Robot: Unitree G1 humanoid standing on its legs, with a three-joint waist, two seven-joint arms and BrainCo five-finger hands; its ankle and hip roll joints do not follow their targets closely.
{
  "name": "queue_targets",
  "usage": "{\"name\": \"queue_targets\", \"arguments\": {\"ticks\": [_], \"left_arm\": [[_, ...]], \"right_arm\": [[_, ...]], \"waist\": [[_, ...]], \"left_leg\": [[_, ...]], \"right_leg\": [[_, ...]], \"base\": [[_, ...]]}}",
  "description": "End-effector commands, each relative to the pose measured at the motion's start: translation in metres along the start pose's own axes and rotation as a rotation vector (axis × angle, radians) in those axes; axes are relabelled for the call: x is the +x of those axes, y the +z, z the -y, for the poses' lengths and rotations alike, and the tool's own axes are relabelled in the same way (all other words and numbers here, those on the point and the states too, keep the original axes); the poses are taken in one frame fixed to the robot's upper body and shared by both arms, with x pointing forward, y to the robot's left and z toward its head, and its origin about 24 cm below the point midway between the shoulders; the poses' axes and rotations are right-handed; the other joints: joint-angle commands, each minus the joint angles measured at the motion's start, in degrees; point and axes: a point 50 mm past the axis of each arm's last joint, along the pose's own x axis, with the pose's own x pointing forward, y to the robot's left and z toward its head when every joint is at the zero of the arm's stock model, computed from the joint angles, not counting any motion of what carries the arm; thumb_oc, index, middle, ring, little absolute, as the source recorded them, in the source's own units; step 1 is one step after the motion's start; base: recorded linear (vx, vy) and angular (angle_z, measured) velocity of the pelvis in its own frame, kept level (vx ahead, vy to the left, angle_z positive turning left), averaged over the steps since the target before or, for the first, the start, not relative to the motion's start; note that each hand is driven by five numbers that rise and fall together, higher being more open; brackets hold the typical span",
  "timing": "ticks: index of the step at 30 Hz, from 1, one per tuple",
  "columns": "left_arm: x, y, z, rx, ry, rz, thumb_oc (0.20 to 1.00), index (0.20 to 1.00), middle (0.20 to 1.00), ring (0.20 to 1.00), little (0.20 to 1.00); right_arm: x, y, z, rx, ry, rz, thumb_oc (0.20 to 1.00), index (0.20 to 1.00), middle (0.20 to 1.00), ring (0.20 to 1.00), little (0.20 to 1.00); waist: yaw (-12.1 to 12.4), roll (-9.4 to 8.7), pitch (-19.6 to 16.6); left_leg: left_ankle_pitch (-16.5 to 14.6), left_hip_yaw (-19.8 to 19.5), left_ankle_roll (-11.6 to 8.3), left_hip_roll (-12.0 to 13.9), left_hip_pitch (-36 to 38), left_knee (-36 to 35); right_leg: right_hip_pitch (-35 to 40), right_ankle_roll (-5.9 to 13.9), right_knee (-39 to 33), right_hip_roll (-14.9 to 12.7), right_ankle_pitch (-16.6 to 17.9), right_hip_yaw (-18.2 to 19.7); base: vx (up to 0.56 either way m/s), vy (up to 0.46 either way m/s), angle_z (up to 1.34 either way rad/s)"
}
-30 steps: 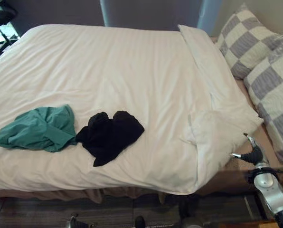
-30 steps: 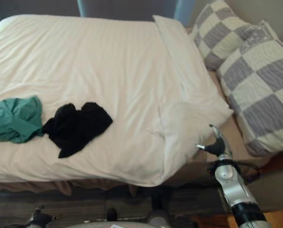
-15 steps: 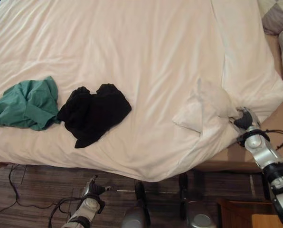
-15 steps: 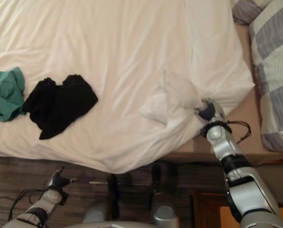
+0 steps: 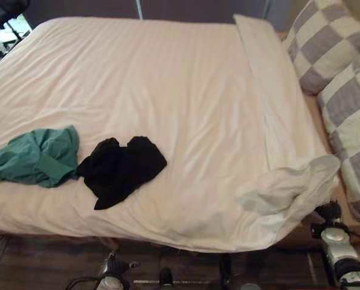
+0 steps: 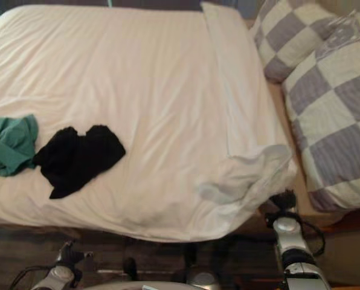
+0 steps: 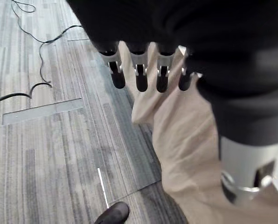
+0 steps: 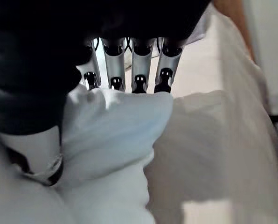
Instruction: Tidy up the quilt and then pick up the clothes from the bed and put them into the laundry hamper.
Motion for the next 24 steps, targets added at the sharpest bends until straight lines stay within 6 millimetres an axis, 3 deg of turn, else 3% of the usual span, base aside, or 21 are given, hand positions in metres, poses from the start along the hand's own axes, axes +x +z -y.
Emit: {"name": "queue_targets", "arguments": {"ticks": [1, 4, 5, 6, 8, 9, 10, 11, 12, 13, 16, 18, 21, 24], "left_arm": [[0.005, 0.010, -0.006, -0.005, 0.009, -0.001, 1.000, 1.000, 1.000, 1.000, 1.000], [0.007, 0.019, -0.011, -0.009, 0.018, 0.030, 1.000, 1.000, 1.000, 1.000, 1.000], [0.006, 0.021, -0.014, -0.017, 0.023, 0.057, 1.000, 1.000, 1.000, 1.000, 1.000], [0.005, 0.023, -0.013, -0.043, 0.021, 0.074, 1.000, 1.000, 1.000, 1.000, 1.000], [0.005, 0.023, -0.013, -0.041, 0.020, 0.074, 1.000, 1.000, 1.000, 1.000, 1.000], [0.003, 0.020, -0.008, -0.061, 0.011, 0.073, 1.000, 1.000, 1.000, 1.000, 1.000], [0.003, 0.018, -0.005, -0.062, 0.006, 0.065, 1.000, 1.000, 1.000, 1.000, 1.000], [0.002, 0.018, -0.002, -0.058, -0.004, 0.064, 1.000, 1.000, 1.000, 1.000, 1.000], [0.002, 0.017, 0.004, -0.051, -0.022, 0.059, 1.000, 1.000, 1.000, 1.000, 1.000], [0.002, 0.018, 0.004, -0.052, -0.022, 0.060, 1.000, 1.000, 1.000, 1.000, 1.000], [0.001, 0.018, 0.010, -0.038, -0.046, 0.054, 1.000, 1.000, 1.000, 1.000, 1.000], [0.001, 0.017, 0.011, -0.021, -0.054, 0.053, 1.000, 1.000, 1.000, 1.000, 1.000], [0.002, 0.024, 0.013, 0.010, -0.064, 0.076, 1.000, 1.000, 1.000, 1.000, 1.000], [0.003, 0.034, 0.012, 0.003, -0.051, 0.103, 1.000, 1.000, 1.000, 1.000, 1.000]], "right_arm": [[-0.110, -0.182, 0.073, -0.145, -0.159, -0.766, 1.000, 1.000, 1.000, 1.000, 1.000], [-0.118, -0.187, 0.089, -0.105, -0.233, -0.773, 1.000, 1.000, 1.000, 1.000, 1.000], [-0.106, -0.168, 0.106, -0.097, -0.284, -0.633, 1.000, 1.000, 1.000, 1.000, 1.000], [-0.088, -0.124, 0.125, -0.092, -0.353, -0.382, 1.000, 1.000, 1.000, 1.000, 1.000], [-0.089, -0.125, 0.125, -0.092, -0.354, -0.385, 1.000, 1.000, 1.000, 1.000, 1.000], [-0.084, -0.086, 0.146, -0.104, -0.453, -0.195, 1.000, 1.000, 1.000, 1.000, 1.000], [-0.081, -0.069, 0.151, -0.120, -0.492, -0.120, 1.000, 1.000, 1.000, 1.000, 1.000], [-0.078, -0.056, 0.154, -0.123, -0.528, -0.065, 1.000, 1.000, 1.000, 1.000, 1.000], [-0.070, -0.027, 0.156, -0.125, -0.576, 0.060, 1.000, 1.000, 1.000, 1.000, 1.000], [-0.070, -0.027, 0.156, -0.126, -0.577, 0.060, 1.000, 1.000, 1.000, 1.000, 1.000], [-0.055, 0.018, 0.142, -0.059, -0.567, 0.243, 1.000, 1.000, 1.000, 1.000, 1.000], [-0.045, 0.043, 0.130, -0.041, -0.514, 0.336, 0.200, 0.200, 0.200, 0.200, 0.200], [-0.029, 0.089, 0.099, 0.009, -0.413, 0.483, 0.200, 0.200, 0.200, 0.200, 0.200], [-0.021, 0.109, 0.085, 0.048, -0.379, 0.522, 0.200, 0.200, 0.200, 0.200, 0.200]], "waist": [[-5.54, 1.95, -0.11], [-6.56, 1.89, -0.49], [-7.35, 1.94, -0.70], [-8.33, 2.02, -0.69], [-8.21, 2.05, -0.89], [-8.92, 2.40, -1.03], [-9.17, 2.51, -1.13], [-9.23, 2.72, -1.16], [-9.19, 2.85, -1.32], [-9.18, 2.87, -1.25], [-8.45, 2.95, -1.09], [-7.61, 2.81, -0.91], [-5.12, 2.85, 0.40], [-4.20, 3.36, 2.46]], "left_leg": [[-1.77, 3.79, -1.78, 3.16, 0.28, 0.01], [-1.92, 4.15, -1.82, 3.05, 0.45, 0.01], [-2.13, 4.36, -1.81, 2.91, 0.63, 0.01], [-2.75, 4.56, -1.70, 2.72, 1.18, 0.01], [-2.56, 4.56, -1.69, 2.73, 0.93, 0.01], [-3.08, 4.45, -1.43, 2.51, 1.24, 0.01], [-3.32, 4.43, -1.30, 2.41, 1.43, 0.01], [-3.57, 4.40, -1.19, 2.35, 1.60, 0.01], [-3.87, 4.47, -0.97, 2.29, 1.83, 0.01], [-3.90, 4.50, -0.96, 2.29, 1.87, 0.01], [-4.01, 4.49, -0.73, 2.29, 2.13, 0.01], [-3.94, 4.43, -0.68, 2.28, 2.20, 0.01], [-3.38, 3.54, -0.78, 2.32, 1.45, 0.01], [-2.64, 2.42, -0.88, 2.18, -0.24, 0.01]], "right_leg": [[0.78, 6.69, 0.27, -5.80, -4.92, 1.47], [0.74, 7.05, 0.27, -6.11, -4.77, 1.74], [0.82, 7.26, 0.27, -6.39, -4.76, 1.80], [1.16, 7.50, 0.27, -6.67, -4.92, 1.92], [0.90, 7.45, 0.27, -6.65, -4.76, 1.95], [1.01, 7.53, 0.27, -6.90, -4.78, 2.04], [1.03, 7.53, 0.27, -6.96, -4.82, 2.09], [1.11, 7.56, 0.27, -6.99, -4.93, 2.14], [1.30, 7.53, 0.29, -7.06, -5.09, 2.31], [1.32, 7.54, 0.30, -7.06, -5.10, 2.32], [1.41, 7.39, 0.43, -6.92, -5.36, 2.59], [1.49, 7.25, 0.44, -6.81, -5.59, 2.59], [1.39, 6.90, 0.48, -6.71, -6.18, 2.14], [-0.01, 6.61, 1.13, -6.73, -6.40, 1.98]], "base": [[0.03, 0.038, -0.12], [0.02, 0.049, -0.03], [0.05, 0.096, -0.02], [0.04, 0.079, -0.03], [0.02, 0.042, -0.19], [0.04, 0.065, -0.37], [0.05, 0.084, -0.39], [0.04, 0.059, -0.31], [0.03, 0.040, -0.30], [0.02, 0.031, -0.27], [0.00, 0.009, -0.12], [-0.01, -0.017, -0.14], [-0.03, -0.051, 0.11], [-0.12, -0.041, 0.22]]}}
